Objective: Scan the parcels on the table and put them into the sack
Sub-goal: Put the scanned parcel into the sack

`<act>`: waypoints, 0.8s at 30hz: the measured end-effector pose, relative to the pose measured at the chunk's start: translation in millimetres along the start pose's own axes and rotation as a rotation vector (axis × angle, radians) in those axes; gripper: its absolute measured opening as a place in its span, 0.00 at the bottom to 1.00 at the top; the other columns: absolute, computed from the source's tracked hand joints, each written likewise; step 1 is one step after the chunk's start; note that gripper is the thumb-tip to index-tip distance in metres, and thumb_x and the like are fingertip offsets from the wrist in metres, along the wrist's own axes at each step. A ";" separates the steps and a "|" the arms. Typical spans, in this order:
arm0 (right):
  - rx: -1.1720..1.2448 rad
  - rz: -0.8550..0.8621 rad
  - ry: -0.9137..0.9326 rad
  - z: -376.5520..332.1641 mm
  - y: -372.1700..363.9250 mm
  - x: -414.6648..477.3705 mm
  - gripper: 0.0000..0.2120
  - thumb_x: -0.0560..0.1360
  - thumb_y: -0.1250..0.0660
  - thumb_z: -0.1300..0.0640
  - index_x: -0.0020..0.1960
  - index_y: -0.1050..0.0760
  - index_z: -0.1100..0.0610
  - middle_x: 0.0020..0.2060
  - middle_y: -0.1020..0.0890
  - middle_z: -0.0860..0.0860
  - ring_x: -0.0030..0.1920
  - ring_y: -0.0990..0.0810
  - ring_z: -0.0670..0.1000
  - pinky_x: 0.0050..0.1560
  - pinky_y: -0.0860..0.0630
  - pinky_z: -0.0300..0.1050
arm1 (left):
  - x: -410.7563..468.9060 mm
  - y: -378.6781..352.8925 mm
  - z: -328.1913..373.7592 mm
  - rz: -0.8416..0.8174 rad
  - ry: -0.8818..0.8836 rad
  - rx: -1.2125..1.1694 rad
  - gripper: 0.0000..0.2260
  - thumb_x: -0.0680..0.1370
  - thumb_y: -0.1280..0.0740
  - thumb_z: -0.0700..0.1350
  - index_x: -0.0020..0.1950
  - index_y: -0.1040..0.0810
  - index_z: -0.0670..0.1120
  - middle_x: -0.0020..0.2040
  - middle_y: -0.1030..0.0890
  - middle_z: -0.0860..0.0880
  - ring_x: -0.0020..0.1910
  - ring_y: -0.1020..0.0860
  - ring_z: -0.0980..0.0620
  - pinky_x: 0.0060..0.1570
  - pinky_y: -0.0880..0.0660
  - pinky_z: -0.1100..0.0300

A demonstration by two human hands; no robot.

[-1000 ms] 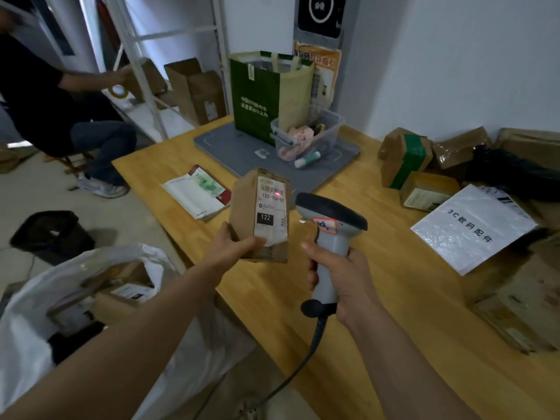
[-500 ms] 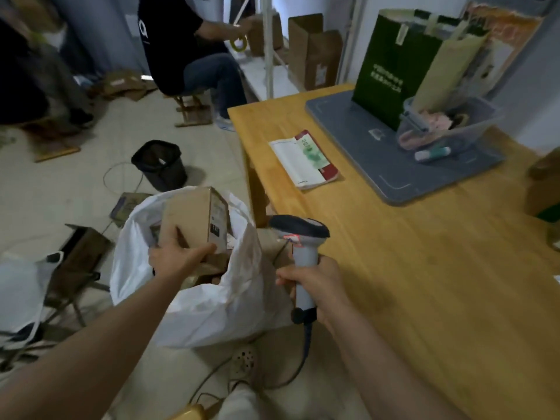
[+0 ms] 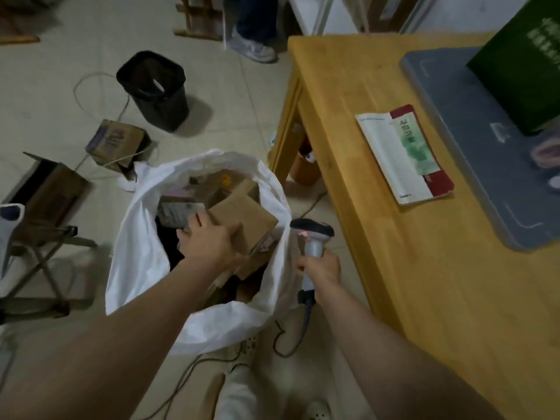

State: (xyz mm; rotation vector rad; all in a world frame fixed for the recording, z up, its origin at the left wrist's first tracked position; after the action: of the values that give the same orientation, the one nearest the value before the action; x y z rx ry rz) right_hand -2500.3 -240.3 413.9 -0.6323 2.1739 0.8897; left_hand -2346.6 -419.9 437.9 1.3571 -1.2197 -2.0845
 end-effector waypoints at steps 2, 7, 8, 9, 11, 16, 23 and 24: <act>0.016 0.020 -0.081 4.5 -13.1 24.4 0.20 0.69 0.30 0.66 0.61 0.27 0.65 0.52 0.21 0.61 0.49 0.21 0.60 0.45 0.24 0.49 | 17.6 -4.9 -2.6 -0.029 -0.008 0.003 0.35 0.66 0.30 0.68 0.71 0.36 0.64 0.73 0.49 0.38 0.72 0.49 0.35 0.69 0.46 0.34; 0.075 0.045 -0.257 33.3 -37.0 61.6 0.25 0.69 0.28 0.64 0.63 0.29 0.66 0.55 0.22 0.62 0.52 0.21 0.62 0.52 0.23 0.53 | 46.4 -12.4 -20.2 -0.100 0.037 -0.029 0.36 0.65 0.29 0.69 0.70 0.34 0.63 0.72 0.46 0.38 0.72 0.48 0.35 0.68 0.43 0.34; 0.122 0.032 -0.273 40.4 -43.0 65.3 0.24 0.68 0.28 0.65 0.62 0.29 0.66 0.54 0.21 0.62 0.50 0.21 0.61 0.49 0.23 0.52 | 50.3 -12.5 -25.9 -0.114 0.054 -0.045 0.36 0.64 0.29 0.69 0.71 0.34 0.63 0.71 0.45 0.38 0.72 0.47 0.35 0.68 0.43 0.35; 0.171 0.014 -0.286 47.2 -49.1 68.7 0.24 0.68 0.29 0.66 0.62 0.29 0.66 0.53 0.21 0.63 0.48 0.21 0.61 0.46 0.23 0.51 | 53.4 -12.5 -31.1 -0.129 0.070 -0.061 0.36 0.64 0.28 0.68 0.71 0.34 0.63 0.71 0.44 0.39 0.71 0.47 0.35 0.69 0.43 0.35; 0.242 -0.028 -0.298 55.2 -59.7 75.3 0.24 0.67 0.30 0.66 0.63 0.29 0.66 0.50 0.21 0.62 0.45 0.21 0.60 0.42 0.23 0.50 | 58.2 -12.2 -38.4 -0.140 0.077 -0.087 0.36 0.65 0.28 0.67 0.71 0.34 0.63 0.70 0.44 0.40 0.71 0.46 0.36 0.69 0.43 0.35; 0.282 -0.038 -0.281 50.8 -68.0 76.8 0.21 0.69 0.30 0.67 0.61 0.28 0.67 0.43 0.21 0.60 0.39 0.21 0.58 0.39 0.23 0.49 | 64.0 -14.1 -35.3 -0.147 0.067 -0.076 0.36 0.65 0.28 0.68 0.71 0.34 0.64 0.71 0.45 0.39 0.71 0.47 0.36 0.69 0.42 0.35; 0.243 0.092 -0.042 -3.4 -35.1 16.5 0.21 0.69 0.28 0.67 0.61 0.26 0.64 0.52 0.20 0.59 0.51 0.20 0.59 0.53 0.22 0.52 | 45.2 1.9 -48.0 -0.157 0.110 -0.149 0.38 0.66 0.29 0.67 0.74 0.39 0.65 0.71 0.44 0.41 0.72 0.47 0.37 0.69 0.39 0.40; 0.238 0.089 0.013 -16.2 -27.9 3.4 0.21 0.69 0.27 0.66 0.61 0.26 0.62 0.52 0.20 0.57 0.52 0.21 0.57 0.54 0.23 0.51 | 37.7 8.3 -53.0 -0.146 0.120 -0.153 0.37 0.67 0.29 0.66 0.74 0.39 0.65 0.71 0.43 0.41 0.71 0.46 0.37 0.68 0.38 0.40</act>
State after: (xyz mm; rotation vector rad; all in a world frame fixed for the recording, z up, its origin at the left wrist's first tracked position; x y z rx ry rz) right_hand -2491.2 -270.9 408.6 -0.4282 2.2894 0.6594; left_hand -2319.2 -475.0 415.3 1.5148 -0.9179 -2.1111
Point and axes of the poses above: each hand's wrist, its own x-axis towards the middle knuckle, its own y-axis out of the back of the hand, z = x × y, the point moved 7 cm from there along x, towards the middle knuckle
